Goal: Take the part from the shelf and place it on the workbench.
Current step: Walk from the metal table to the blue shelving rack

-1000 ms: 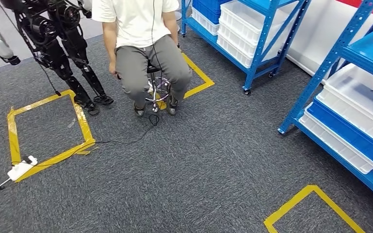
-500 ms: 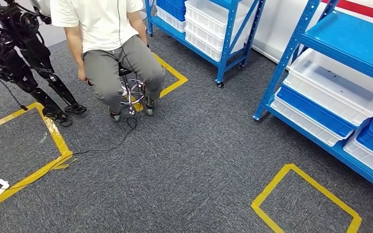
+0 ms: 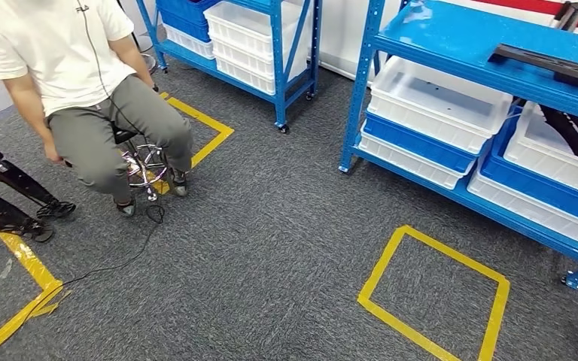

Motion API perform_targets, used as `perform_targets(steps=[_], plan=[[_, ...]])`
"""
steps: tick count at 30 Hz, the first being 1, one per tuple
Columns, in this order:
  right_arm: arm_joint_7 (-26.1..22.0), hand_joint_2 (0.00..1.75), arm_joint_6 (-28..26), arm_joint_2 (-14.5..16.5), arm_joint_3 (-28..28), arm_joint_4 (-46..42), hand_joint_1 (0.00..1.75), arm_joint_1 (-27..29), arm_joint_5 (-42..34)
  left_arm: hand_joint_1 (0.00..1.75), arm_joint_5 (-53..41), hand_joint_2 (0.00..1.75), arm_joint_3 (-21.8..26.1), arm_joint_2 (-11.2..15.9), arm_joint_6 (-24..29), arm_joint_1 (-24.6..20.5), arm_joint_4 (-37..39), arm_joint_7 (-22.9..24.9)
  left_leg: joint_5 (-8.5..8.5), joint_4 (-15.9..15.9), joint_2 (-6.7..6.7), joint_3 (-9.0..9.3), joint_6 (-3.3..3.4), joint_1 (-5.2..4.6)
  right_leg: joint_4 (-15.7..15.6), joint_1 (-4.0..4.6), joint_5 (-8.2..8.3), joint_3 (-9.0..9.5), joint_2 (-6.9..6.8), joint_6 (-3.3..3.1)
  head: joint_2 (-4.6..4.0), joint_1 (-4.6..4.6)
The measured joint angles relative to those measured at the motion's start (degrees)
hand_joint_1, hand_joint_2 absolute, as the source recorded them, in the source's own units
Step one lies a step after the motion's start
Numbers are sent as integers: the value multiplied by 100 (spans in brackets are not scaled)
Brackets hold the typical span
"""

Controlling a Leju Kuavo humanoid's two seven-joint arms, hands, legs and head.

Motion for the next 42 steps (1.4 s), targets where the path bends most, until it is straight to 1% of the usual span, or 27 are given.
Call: perform_targets(steps=[1,3,5,7,9,11,12,13,15,16,18,20,22,24,25,26,27,28,29,31,33,35,36,38,39,40,42], plan=[[-1,0,0,4,0,0,0,-5,0,0,0,0,1,7,1,0,0,-2,150,-356,-125,158,36,-6,2,10,8,-2,78,13,0,4],[-2,0,0,19,0,0,0,-13,0,0,-1,0,2,25,1,-3,0,-5,200,-620,-258,265,82,-36,-5,-6,37,-39,196,65,0,5],[-1,0,1,22,-1,0,0,-4,-1,0,4,0,3,27,3,-9,0,-13,250,-688,-121,274,129,-51,-15,-14,76,-101,276,135,0,3],[1,0,3,18,-4,0,0,3,-8,0,13,0,5,20,13,-10,0,-22,339,-811,39,301,193,-30,176,28,-16,-254,65,144,0,25],[-1,0,8,11,-10,1,0,-12,-26,0,15,0,6,13,23,1,1,-28,383,-874,220,301,223,-26,775,50,-320,-565,-271,102,0,65],[-15,0,12,3,-17,1,0,-23,-38,0,16,0,8,12,27,13,2,-29,384,-872,411,283,224,-35,1444,26,-593,-869,-395,119,0,91],[-23,0,12,-4,-20,1,0,-18,-39,0,16,0,11,12,28,14,2,-29,381,-870,503,280,218,-33,1558,7,-620,-902,-420,164,0,91],[-29,0,12,-13,-22,0,0,-10,-35,0,16,0,17,11,30,12,2,-33,375,-867,584,281,205,-27,1436,-16,-559,-808,-453,226,0,95],[-33,0,12,-33,-24,0,0,-5,-19,0,16,0,36,8,36,8,2,-46,348,-856,731,311,146,-13,642,-67,-302,-330,-655,348,0,100],[-33,0,12,-38,-24,0,0,-15,-10,0,17,0,45,8,41,8,2,-55,323,-844,797,329,98,-20,258,-71,-187,-102,-776,366,0,106],[-33,0,12,-40,-25,0,0,-30,2,0,18,0,58,11,57,0,2,-68,289,-825,912,369,11,-45,-104,-56,-83,103,-887,302,0,92],[-32,0,12,-49,-28,1,0,-22,4,0,19,0,69,9,71,-22,1,-77,274,-826,1003,403,-44,-34,-91,-46,-60,73,-753,199,0,67],[-31,0,12,-56,-38,2,0,-10,5,0,21,0,83,5,77,-43,0,-82,124,-690,799,377,-105,16,-97,-67,-42,67,-627,117,0,57],[-31,0,12,-54,-49,2,0,-19,16,0,22,0,97,5,82,-41,1,-82,-245,-129,415,139,-142,46,-102,-72,-16,69,-497,51,0,40],[-31,0,12,-52,-53,2,0,-26,26,0,22,0,104,5,84,-34,2,-80,-435,246,306,-36,-140,45,-101,-57,-4,59,-435,28,0,35],[-30,0,12,-49,-56,2,0,-31,37,0,22,0,113,5,84,-26,2,-77,-570,580,261,-199,-136,44,-100,-41,1,50,-373,17,0,31],[-25,0,14,-49,-59,2,0,-30,44,0,21,0,124,5,84,-15,2,-73,-581,774,243,-311,-115,41,-99,-20,8,46,-284,7,0,30],[-19,0,18,-50,-62,2,0,-28,48,0,19,0,131,5,84,-8,2,-69,-470,737,228,-319,-82,37,-98,0,13,47,-196,-1,0,31],[-13,0,23,-52,-65,2,0,-26,49,0,17,0,138,5,84,-2,2,-67,-272,513,189,-238,-35,29,-98,19,18,52,-98,-6,0,30],[-3,0,41,-46,-68,2,0,-32,49,0,9,0,144,10,83,-1,2,-60,142,-233,-75,81,99,12,-99,50,35,58,80,-9,0,40],[5,0,62,-36,-71,2,0,-50,48,0,-7,0,145,19,82,-6,2,-45,274,-652,-295,263,196,-13,-100,40,60,31,216,19,0,41],[10,0,73,-32,-80,2,0,-54,45,0,-26,0,146,21,79,-22,2,-22,285,-718,-229,282,228,-44,-128,20,105,-35,346,91,0,26],[13,0,72,-32,-88,2,0,-47,44,0,-37,0,146,17,77,-37,2,-13,326,-782,-147,302,227,-38,-111,26,115,-71,303,118,0,23],[16,0,66,-38,-109,2,0,-46,36,0,-70,0,148,2,72,-54,2,-4,413,-926,25,343,236,-20,134,55,-29,-242,-15,126,0,51],[17,0,62,-42,-117,2,0,-57,32,0,-86,0,149,-5,63,-57,2,-2,440,-970,123,352,232,-13,436,53,-197,-382,-223,108,0,70],[16,0,59,-46,-123,2,0,-73,29,0,-99,0,149,-11,52,-56,2,1,444,-979,218,346,239,-22,805,45,-390,-569,-345,104,0,84],[16,0,53,-56,-133,2,0,-84,28,0,-116,0,150,-15,26,-57,2,6,442,-975,432,335,232,-28,1419,5,-631,-845,-412,161,0,100]])
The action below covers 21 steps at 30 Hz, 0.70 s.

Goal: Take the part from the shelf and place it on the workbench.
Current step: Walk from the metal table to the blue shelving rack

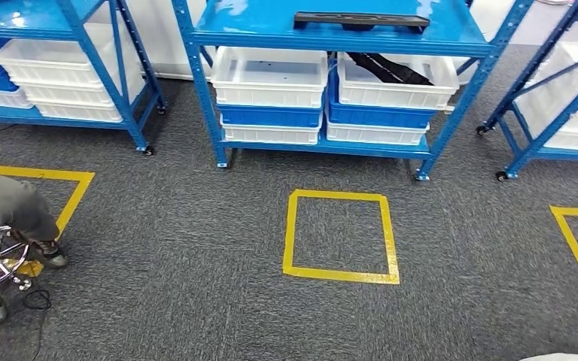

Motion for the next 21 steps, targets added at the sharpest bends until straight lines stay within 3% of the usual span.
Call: perform_targets(steps=[1,2,4,6,8,10,11,14,15,21], plan=[[1,0,-1,-6,-11,0,0,6,0,0,-12,0,0,-2,-9,-4,0,4,-4,3,96,-2,-12,4,28,-25,12,18,-22,64,0,2],[1,0,-3,-14,-24,0,0,14,3,0,-26,0,0,-6,-16,-11,0,10,-12,8,183,4,-33,13,-186,-53,106,163,-65,141,0,4],[7,0,-44,-27,-49,0,0,12,28,0,-49,0,0,-9,-20,-28,0,27,-51,41,320,13,-113,17,-1000,-105,374,659,-280,265,0,12],[40,87,-130,-25,-67,-1,0,2,67,0,-72,0,0,-3,-18,-52,0,39,-108,94,410,13,-214,-10,-1491,-109,530,954,-440,231,0,6],[85,175,-185,-27,-80,0,0,17,97,0,-90,0,1,-3,-21,-94,0,42,-133,116,474,28,-276,-16,-1525,-88,560,969,-407,112,0,-31],[119,175,-192,-34,-84,2,0,26,126,0,-95,0,2,-7,-34,-126,0,42,-190,153,420,25,-318,24,-1513,-92,565,961,-345,32,0,-61],[140,175,-192,-33,-84,2,0,21,142,0,-97,0,2,-7,-40,-130,0,44,-221,163,350,13,-293,37,-1508,-84,569,958,-318,8,0,-72],[190,175,-187,-17,-85,2,0,14,182,0,-94,0,2,-5,-79,-138,0,54,-176,161,186,-9,-64,42,-1496,-19,559,964,-252,-24,0,-98],[197,175,-184,-15,-85,2,0,17,196,0,-86,0,5,-7,-115,-145,0,41,-148,161,179,-10,-36,46,-1496,-5,554,964,-239,-32,0,-96],[226,175,-160,-19,-85,2,0,18,249,0,-93,0,36,-14,-119,-147,0,-35,-125,149,173,-14,-96,56,-1494,21,552,951,-233,-42,0,-102]])
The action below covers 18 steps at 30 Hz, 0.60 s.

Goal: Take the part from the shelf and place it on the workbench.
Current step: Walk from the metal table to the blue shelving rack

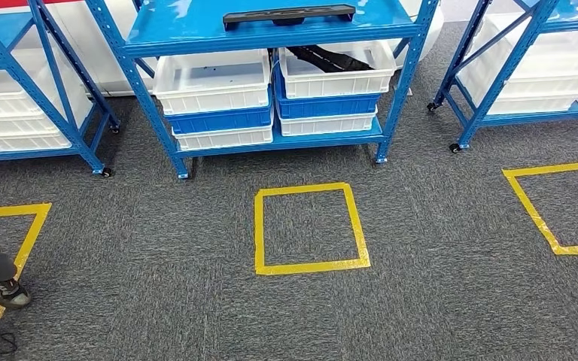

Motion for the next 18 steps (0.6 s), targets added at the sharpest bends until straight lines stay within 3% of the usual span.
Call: perform_targets(steps=[2,4,6,8,10,11,13,14,15,16,17,18], plan=[[16,175,3,23,-1,3,0,5,17,0,-3,0,11,18,46,-1,-1,18,6,-96,-6,84,32,-19,20,-47,89,8,-32,71,0,8],[33,175,7,38,-5,5,0,1,30,0,-7,0,30,22,80,-1,0,25,96,-364,-16,248,139,-47,25,-100,153,26,-37,160,-1,-9],[39,175,10,32,-9,5,0,-10,34,0,-6,0,47,0,89,-14,3,32,211,-565,-23,327,211,-28,254,-98,-12,-75,61,125,-2,-33],[40,175,12,25,-11,6,0,-2,34,0,-5,0,55,-19,79,-27,4,38,246,-591,-36,311,192,19,889,-116,-312,-372,146,83,-1,-6],[42,175,12,-1,-14,7,0,24,36,0,-6,0,57,-45,70,-6,7,41,247,-581,-61,302,84,90,1310,-190,-455,-576,160,185,0,19],[42,175,11,-16,-15,7,0,34,39,0,-6,0,58,-57,68,12,9,45,235,-562,-75,305,-1,151,1233,-247,-395,-541,157,296,0,21],[42,175,11,-34,-15,7,0,37,46,0,-6,0,60,-63,68,32,14,57,158,-425,-98,288,-227,290,637,-393,-136,-266,155,574,0,29],[42,175,15,-7,-16,15,0,38,48,0,-6,0,64,-42,68,28,15,64,93,-289,-112,254,-346,344,394,-431,-127,-185,172,630,-1,74],[42,175,19,-5,-17,18,0,30,49,0,-7,0,68,-40,70,21,15,70,28,-145,-120,187,-453,373,297,-459,-140,-153,193,578,-1,109],[42,175,23,15,-19,23,0,30,51,0,-7,0,74,-25,72,15,14,77,-32,-19,-129,125,-539,381,348,-466,-211,-202,213,478,-1,124],[43,175,26,26,-22,28,0,33,55,0,-7,0,82,-15,73,12,14,82,-78,64,-135,70,-596,391,446,-470,-266,-264,224,339,-1,121],[44,175,24,13,-24,26,0,33,59,0,-8,0,87,-27,73,15,14,85,-105,98,-132,24,-639,398,530,-470,-242,-279,239,254,0,73]])
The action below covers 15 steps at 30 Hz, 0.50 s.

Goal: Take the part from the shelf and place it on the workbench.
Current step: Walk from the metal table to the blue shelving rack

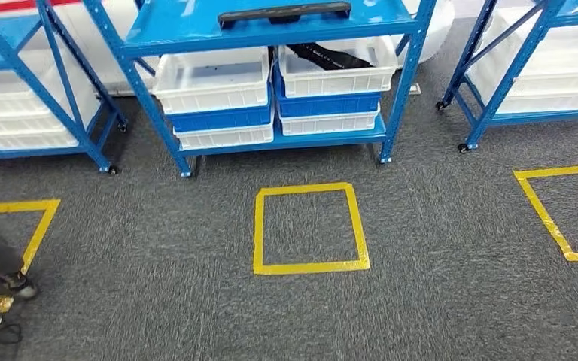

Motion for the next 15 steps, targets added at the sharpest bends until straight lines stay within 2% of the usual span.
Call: perform_targets(steps=[1,3,5,6,7,8,9,10,11,12,13,14,15], plan=[[2,175,-2,3,-2,2,0,15,3,0,0,0,5,5,1,2,0,3,-40,59,-7,-39,-19,14,29,11,-8,-12,4,-22,0,-68],[4,175,-8,14,-5,4,0,24,5,0,-1,0,9,-4,2,-6,2,4,-228,451,-45,-296,23,6,11,82,-20,32,18,-42,0,-162],[5,175,-11,28,-9,5,0,14,9,0,-2,0,13,-4,2,-17,2,4,-537,1242,-99,-805,128,-83,-39,170,-23,75,24,-46,0,-218],[5,175,-12,28,-10,5,0,6,14,0,-4,0,14,-6,2,-17,2,4,-641,1616,-120,-1067,190,-150,-54,226,-25,91,38,-48,0,-230],[5,175,-12,25,-12,5,0,2,18,0,-7,0,17,-8,2,-14,2,6,-655,1844,-139,-1261,287,-229,-66,301,-29,107,57,-54,0,-241],[5,175,-13,22,-13,5,0,-1,22,0,-9,0,20,-13,0,-10,2,8,-573,1885,-160,-1360,428,-321,-75,388,-36,127,77,-64,0,-243],[5,175,-13,21,-14,5,0,-3,25,0,-10,0,23,-21,-2,-8,3,9,-396,1719,-190,-1348,625,-438,-93,487,-41,155,97,-84,0,-245],[5,175,-13,26,-14,6,0,-3,27,0,-11,0,26,-25,-6,-11,3,10,-163,1411,-229,-1247,895,-593,-123,553,-46,188,118,-124,0,-245],[5,175,-12,65,-16,11,0,-6,30,0,-12,0,31,5,-10,-11,-2,11,52,1075,-298,-1116,1201,-714,-154,637,-50,223,121,-159,0,-170],[6,175,-12,74,-18,9,0,-16,33,0,-17,0,36,17,-14,-15,-7,12,210,758,-358,-980,1429,-813,-190,645,-55,256,123,-202,0,-101],[6,175,-2,101,-21,9,0,-29,36,0,-22,0,40,38,-15,-19,-11,14,302,546,-405,-876,1567,-890,-236,624,-47,275,146,-218,0,-36],[7,175,4,119,-23,9,0,-46,37,0,-28,0,45,64,-15,-22,-16,14,344,410,-437,-802,1605,-928,-273,591,-36,288,162,-208,0,17],[8,175,10,98,-26,-2,0,-59,38,0,-37,0,47,44,-15,-35,-18,14,383,267,-422,-708,1575,-966,-344,537,-17,318,200,-191,0,-18]])
